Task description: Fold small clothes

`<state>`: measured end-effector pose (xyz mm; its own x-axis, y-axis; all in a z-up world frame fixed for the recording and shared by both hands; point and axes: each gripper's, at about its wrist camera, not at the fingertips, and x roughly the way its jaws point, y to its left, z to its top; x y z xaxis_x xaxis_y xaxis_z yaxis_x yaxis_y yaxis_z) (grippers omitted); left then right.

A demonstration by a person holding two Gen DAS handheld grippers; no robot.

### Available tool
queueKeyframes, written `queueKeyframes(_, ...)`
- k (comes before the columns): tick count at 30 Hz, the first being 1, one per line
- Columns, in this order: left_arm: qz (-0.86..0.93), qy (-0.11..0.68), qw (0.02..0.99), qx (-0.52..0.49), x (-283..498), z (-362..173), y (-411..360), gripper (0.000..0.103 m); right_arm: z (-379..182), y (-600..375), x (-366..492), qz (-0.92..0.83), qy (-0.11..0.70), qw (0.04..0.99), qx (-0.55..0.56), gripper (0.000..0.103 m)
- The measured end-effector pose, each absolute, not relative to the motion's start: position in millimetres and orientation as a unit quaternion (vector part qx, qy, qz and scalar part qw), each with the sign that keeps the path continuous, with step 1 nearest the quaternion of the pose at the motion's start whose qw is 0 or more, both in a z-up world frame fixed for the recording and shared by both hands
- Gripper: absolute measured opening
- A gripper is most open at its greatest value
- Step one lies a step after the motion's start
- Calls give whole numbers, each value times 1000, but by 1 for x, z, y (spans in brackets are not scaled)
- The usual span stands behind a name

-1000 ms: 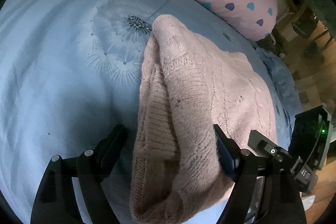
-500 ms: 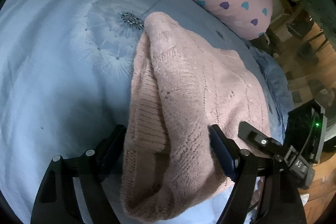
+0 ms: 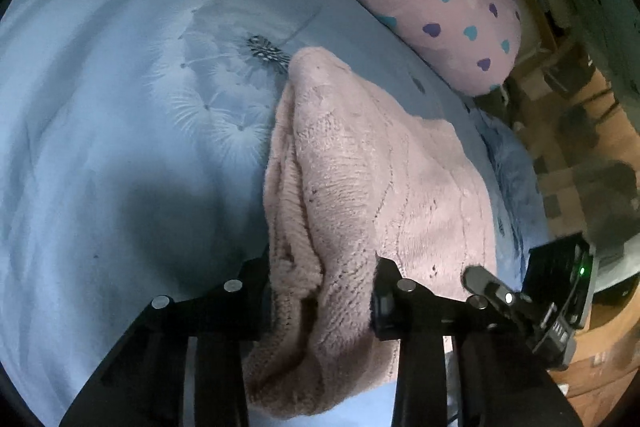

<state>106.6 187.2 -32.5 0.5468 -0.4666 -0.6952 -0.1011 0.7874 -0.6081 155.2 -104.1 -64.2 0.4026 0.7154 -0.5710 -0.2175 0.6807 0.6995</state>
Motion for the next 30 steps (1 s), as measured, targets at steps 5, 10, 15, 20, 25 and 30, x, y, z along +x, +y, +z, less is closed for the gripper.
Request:
queueKeyframes(5, -128, 475, 810, -318, 108, -41, 181, 37, -69, -95, 157, 308, 457, 798, 243, 86)
queueKeyframes(10, -150, 466, 799, -350, 108, -40, 184, 29, -63, -87, 157, 304, 454, 806, 227, 58)
queueKeyframes(15, -189, 448, 796, -360, 97, -17, 175, 24, -36, -97, 143, 312, 436, 812, 230, 48)
queueKeyframes(20, -236, 444, 780, -373, 71, 2, 139, 23, 4, -123, 108, 309, 423, 829, 194, 48)
queueKeyframes(25, -262, 453, 769, -367, 28, 13, 94, 23, 26, -167, 53, 290, 433, 837, 167, 48)
queueKeyframes(30, -270, 481, 773, -313, -11, 13, 46, 23, 19, -214, -5, 250, 451, 843, 152, 48)
